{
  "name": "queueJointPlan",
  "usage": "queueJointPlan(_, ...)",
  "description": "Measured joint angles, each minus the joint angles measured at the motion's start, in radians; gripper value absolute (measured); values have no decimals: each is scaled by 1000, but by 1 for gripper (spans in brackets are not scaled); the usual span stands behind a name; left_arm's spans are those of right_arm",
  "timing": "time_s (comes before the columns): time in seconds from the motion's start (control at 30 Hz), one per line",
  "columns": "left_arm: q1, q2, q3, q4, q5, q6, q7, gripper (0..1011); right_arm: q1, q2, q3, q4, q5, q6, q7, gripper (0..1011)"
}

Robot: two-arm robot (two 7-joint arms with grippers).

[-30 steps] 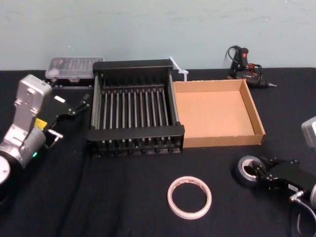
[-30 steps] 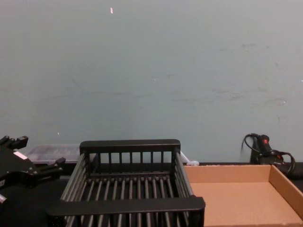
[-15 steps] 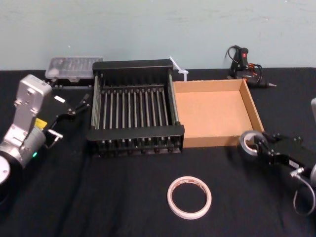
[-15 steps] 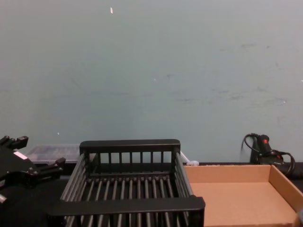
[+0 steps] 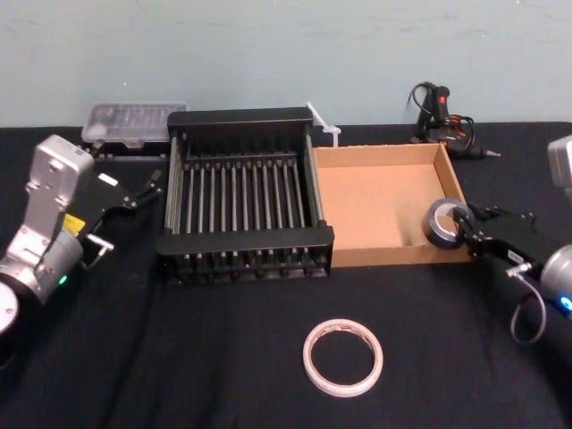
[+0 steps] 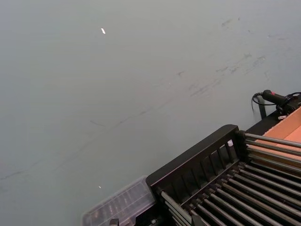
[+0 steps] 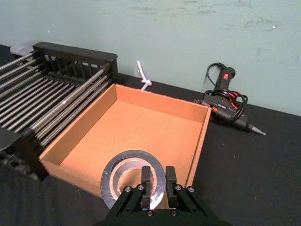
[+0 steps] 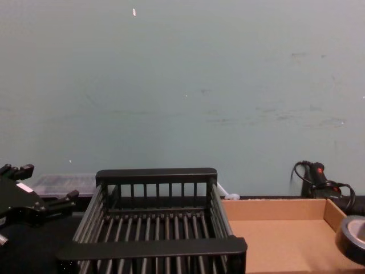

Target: Pick up the white tape and place it into the black box , Pick up the silver tape and place it into the brown box.

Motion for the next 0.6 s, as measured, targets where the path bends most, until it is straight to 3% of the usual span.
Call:
queueJointPlan(0.27, 0, 0, 0, 0, 0, 0, 0, 1001, 92, -50, -29, 100, -27, -12, -2, 199)
queueJointPlan(0.6, 0, 0, 0, 0, 0, 0, 0, 1001, 157, -86, -47, 177, -55, -24, 5, 199)
